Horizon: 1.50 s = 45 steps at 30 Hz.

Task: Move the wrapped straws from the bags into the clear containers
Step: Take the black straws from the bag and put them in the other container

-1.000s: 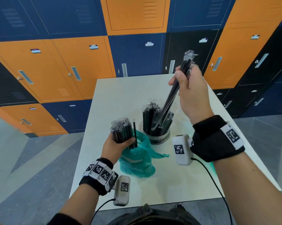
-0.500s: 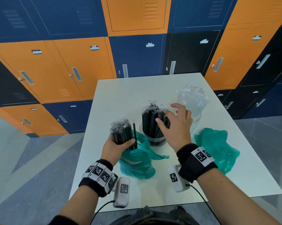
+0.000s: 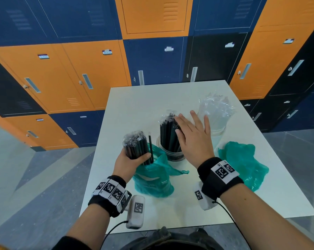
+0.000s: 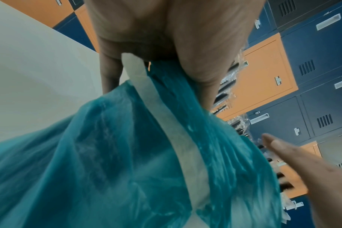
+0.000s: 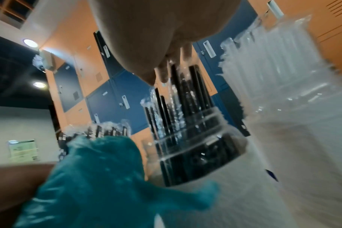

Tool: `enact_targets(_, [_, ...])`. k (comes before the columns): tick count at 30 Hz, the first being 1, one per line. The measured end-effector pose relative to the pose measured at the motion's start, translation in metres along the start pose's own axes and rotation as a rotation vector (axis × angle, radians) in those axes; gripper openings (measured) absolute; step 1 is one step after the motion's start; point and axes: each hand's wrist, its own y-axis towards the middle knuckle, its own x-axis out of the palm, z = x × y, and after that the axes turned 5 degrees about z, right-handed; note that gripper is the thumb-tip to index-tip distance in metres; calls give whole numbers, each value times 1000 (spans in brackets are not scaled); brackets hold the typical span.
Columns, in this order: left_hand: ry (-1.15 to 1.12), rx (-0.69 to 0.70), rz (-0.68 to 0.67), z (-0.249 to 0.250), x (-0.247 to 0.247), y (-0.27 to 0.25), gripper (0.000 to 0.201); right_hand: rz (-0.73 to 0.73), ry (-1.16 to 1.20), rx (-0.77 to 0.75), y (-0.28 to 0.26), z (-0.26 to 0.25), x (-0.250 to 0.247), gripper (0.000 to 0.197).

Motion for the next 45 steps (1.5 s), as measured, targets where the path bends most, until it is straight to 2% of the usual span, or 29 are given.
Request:
enact_targets(2, [-10,-1,4,-1,0,1,54,74,55,29,3,-10,-11,41])
enact_targets(5, [-16,0,6,-2,0,1,56,189,225,21,-1,-34,-28,23])
enact_targets(7, [-12,4,7,-4,0,3,55,52,391,-77,-10,-49,-34,18])
enact_targets(9, [-12,13,9,-4,-2,3,52,-211,467,-135,-24,-61,-31,27])
enact_targets(11, [-11,14,20,-5,-4,3,48,-407,442,-105,-35,-65,-19,30])
enact_targets(13, [-10,14,14,-4,-7,1,46,-461,419,-14,-38,-64,-9,22])
enact_targets(14, [-6,18,-1,-5,-8,1,47,-460,418,35,-37,-63,-7,21])
enact_targets(16, [-17,20,-36,-4,-11,-1,49,-457,415,100,-35,-64,-4,33])
enact_targets(19, [-56,37,-89,-3,-16,-4,45,-448,394,114,-33,-71,-6,47])
enact_targets(23, [-108,31,-186,-4,-24,-8,44,-476,414,124,-31,-76,-7,52])
enact_targets(26, [-76,28,-300,-13,-30,-4,71,-528,556,183,-27,-78,-5,55])
enact_targets(28, [-27,21,-335,-18,-31,-2,91,-536,701,260,-24,-78,-2,54])
enact_targets(29, [-14,19,-340,-19,-31,-1,95,-541,786,306,-23,-79,1,50])
enact_targets(32, [-34,41,-318,-24,-28,-1,89,-542,1003,468,-22,-83,9,40])
enact_targets(34, [-47,61,-295,-24,-25,-1,83,-526,1022,520,-22,-83,12,40])
enact_targets(37, [-38,77,-261,-22,-21,-3,76,-492,940,460,-24,-84,12,30])
enact_targets(39, [-41,68,-246,-20,-18,-3,72,-420,910,450,-26,-83,12,15])
enact_targets(42, [-43,29,-225,-19,-15,-3,63,-326,916,473,-29,-81,13,17])
enact_targets(45, [-3,31,-188,-16,-11,-4,49,-312,847,420,-29,-80,11,21])
